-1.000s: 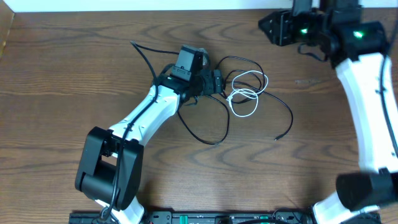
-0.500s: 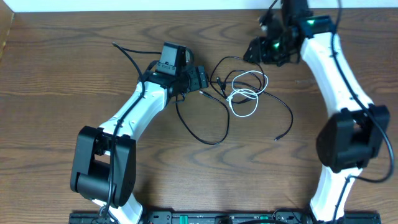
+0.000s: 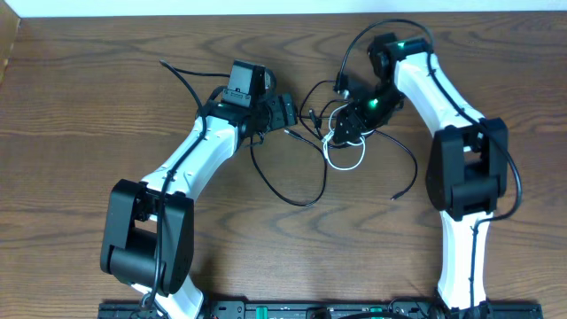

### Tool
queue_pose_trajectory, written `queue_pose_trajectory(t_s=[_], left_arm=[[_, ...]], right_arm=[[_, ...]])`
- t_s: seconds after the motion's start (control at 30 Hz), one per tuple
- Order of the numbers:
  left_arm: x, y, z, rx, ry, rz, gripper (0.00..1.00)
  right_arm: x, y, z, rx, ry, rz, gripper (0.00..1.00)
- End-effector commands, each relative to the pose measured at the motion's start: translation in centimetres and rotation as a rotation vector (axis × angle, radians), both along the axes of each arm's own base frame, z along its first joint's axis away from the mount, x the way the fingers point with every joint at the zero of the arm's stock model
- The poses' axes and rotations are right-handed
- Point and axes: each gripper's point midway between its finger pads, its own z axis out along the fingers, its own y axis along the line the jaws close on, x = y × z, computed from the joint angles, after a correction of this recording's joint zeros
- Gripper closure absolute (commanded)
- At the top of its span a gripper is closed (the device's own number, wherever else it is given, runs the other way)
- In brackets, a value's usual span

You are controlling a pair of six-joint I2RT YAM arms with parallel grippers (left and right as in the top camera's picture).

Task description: Untangle cables

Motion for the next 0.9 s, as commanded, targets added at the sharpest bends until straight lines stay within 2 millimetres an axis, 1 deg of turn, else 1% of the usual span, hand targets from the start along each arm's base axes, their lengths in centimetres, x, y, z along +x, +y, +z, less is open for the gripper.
queue_pose_trajectory(t_s=[0.0,0.13,0.27,0.33,0.43,0.5,0.53,0.6,0.67,0.7,0.8,0.87], left_arm=[[0.3,-0.2,0.7,-0.012,-0.013,-0.004,0.12],[0.3,-0.2,0.7,-0.011,-0.013,-0.003,0.12],[0.3,-0.2,0.7,-0.011,-0.013,-0.003,0.12],[0.3,-0.2,0.7,-0.011,-0.012,-0.004,0.11],[0.3,-0.2,0.7,-0.011,-0.012,-0.004,0.12],[0.3,-0.2,0.7,-0.011,-0.012,-0.004,0.12],[0.3,-0.2,0.7,-0.011,-0.011,-0.004,0.12],[0.1,-0.2,0.6,-0.009,-0.006,-0.004,0.12],[0.0,-0.1,0.5,-0.006,0.004,-0.003,0.12],[-0.1,-0.1,0.4,-0.004,0.009,-0.003,0.12],[-0.4,0.0,0.2,-0.001,0.021,-0.003,0.12],[-0.4,0.0,0.2,0.000,0.022,-0.003,0.12]], right_arm=[[-0.2,0.8,-0.1,0.091,-0.042,0.110,0.36],[-0.4,1.1,-0.8,0.096,-0.044,0.144,0.40],[-0.5,1.4,-0.9,0.099,-0.048,0.155,0.48],[-0.6,1.6,-0.9,0.099,-0.048,0.162,0.54],[-0.9,2.3,-1.0,0.099,-0.051,0.179,0.54],[-0.9,2.7,-1.1,0.098,-0.062,0.191,0.58],[-0.8,2.8,-1.2,0.091,-0.070,0.197,0.62],[-0.7,2.8,-1.4,0.074,-0.079,0.205,0.74],[-0.7,2.6,-1.5,0.062,-0.080,0.203,0.93],[-0.5,2.6,-1.5,0.057,-0.078,0.189,0.99],[-0.1,2.7,-0.8,0.044,-0.061,0.125,0.99],[0.5,2.8,1.1,0.046,-0.086,0.099,0.99]])
